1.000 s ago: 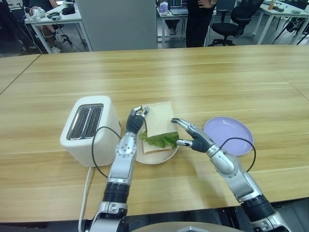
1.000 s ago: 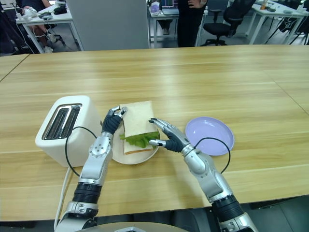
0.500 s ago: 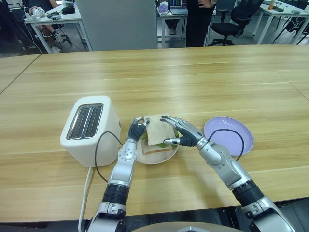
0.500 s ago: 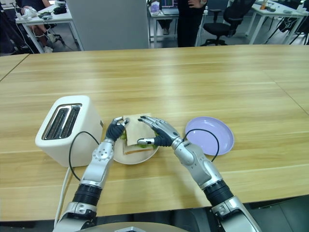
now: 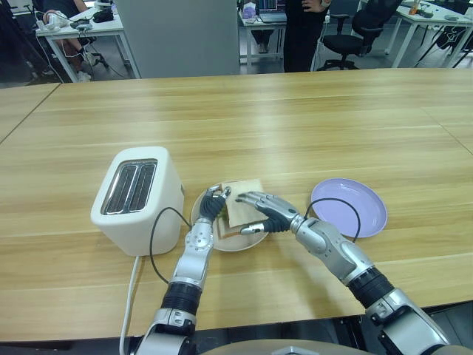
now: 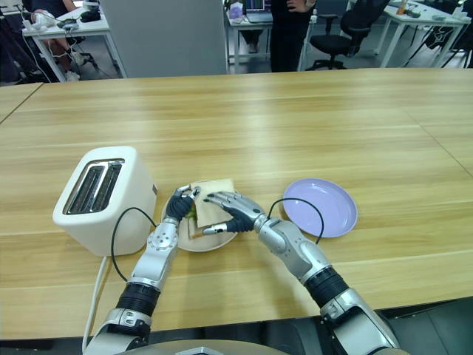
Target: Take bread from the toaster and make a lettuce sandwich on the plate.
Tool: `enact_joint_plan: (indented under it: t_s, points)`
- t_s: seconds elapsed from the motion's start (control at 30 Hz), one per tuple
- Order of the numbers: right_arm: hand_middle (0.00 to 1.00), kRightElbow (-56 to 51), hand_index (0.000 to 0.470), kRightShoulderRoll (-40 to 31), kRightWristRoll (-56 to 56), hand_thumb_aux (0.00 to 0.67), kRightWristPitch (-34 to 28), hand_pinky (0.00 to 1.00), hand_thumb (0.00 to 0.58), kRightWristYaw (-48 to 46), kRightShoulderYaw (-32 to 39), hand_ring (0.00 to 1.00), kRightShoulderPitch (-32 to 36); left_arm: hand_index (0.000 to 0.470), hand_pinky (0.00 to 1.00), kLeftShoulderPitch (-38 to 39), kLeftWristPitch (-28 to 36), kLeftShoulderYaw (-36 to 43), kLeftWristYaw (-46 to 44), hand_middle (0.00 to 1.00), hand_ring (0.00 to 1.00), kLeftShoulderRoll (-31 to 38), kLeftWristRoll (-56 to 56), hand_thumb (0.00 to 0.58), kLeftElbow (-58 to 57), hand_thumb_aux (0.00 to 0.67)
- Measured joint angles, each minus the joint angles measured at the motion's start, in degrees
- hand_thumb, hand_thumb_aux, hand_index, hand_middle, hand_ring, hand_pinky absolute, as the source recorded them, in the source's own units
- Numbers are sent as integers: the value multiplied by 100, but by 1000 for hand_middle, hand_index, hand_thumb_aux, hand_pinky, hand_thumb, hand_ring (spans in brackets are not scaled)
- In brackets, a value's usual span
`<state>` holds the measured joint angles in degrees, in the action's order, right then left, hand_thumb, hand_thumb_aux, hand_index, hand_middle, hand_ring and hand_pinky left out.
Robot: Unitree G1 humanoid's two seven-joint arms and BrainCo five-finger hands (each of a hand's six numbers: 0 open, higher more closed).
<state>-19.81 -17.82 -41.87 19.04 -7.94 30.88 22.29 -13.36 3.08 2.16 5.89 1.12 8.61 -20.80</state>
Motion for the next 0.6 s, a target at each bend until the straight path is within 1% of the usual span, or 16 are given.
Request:
enact_joint_plan:
  t_s: [0.3, 0.47, 0.5, 0.53, 0.57, 0.6]
  points:
    - [0, -1029, 0, 150, -68, 0, 403, 0, 0, 61, 304, 0, 659, 460, 1000, 5, 101, -85, 36, 1000, 1000, 29, -1, 580, -18, 670]
    - [0, -1286, 0, 173, -67, 0, 581, 0, 0, 60, 331, 0, 802, 460, 1000, 22, 203, -76, 92, 1000, 1000, 25, 76, 580, 41, 670]
    - [0, -1302, 0, 165, -68, 0, 613, 0, 0, 58, 336, 0, 811, 233, 1000, 44, 267, -25, 187, 1000, 1000, 37, 221, 438, 99, 339]
    - [0, -1310, 0, 163, -70, 0, 625, 0, 0, 57, 338, 0, 813, 0, 1000, 54, 296, 16, 236, 1000, 1000, 47, 297, 0, 129, 0]
    - [0, -1327, 0, 162, -70, 0, 634, 0, 0, 55, 338, 0, 821, 0, 1000, 79, 407, 121, 364, 1000, 1000, 139, 539, 0, 211, 0]
    - [0, -1336, 0, 147, -70, 0, 638, 0, 0, 39, 339, 0, 832, 0, 612, 120, 572, 296, 525, 612, 612, 228, 898, 0, 342, 0]
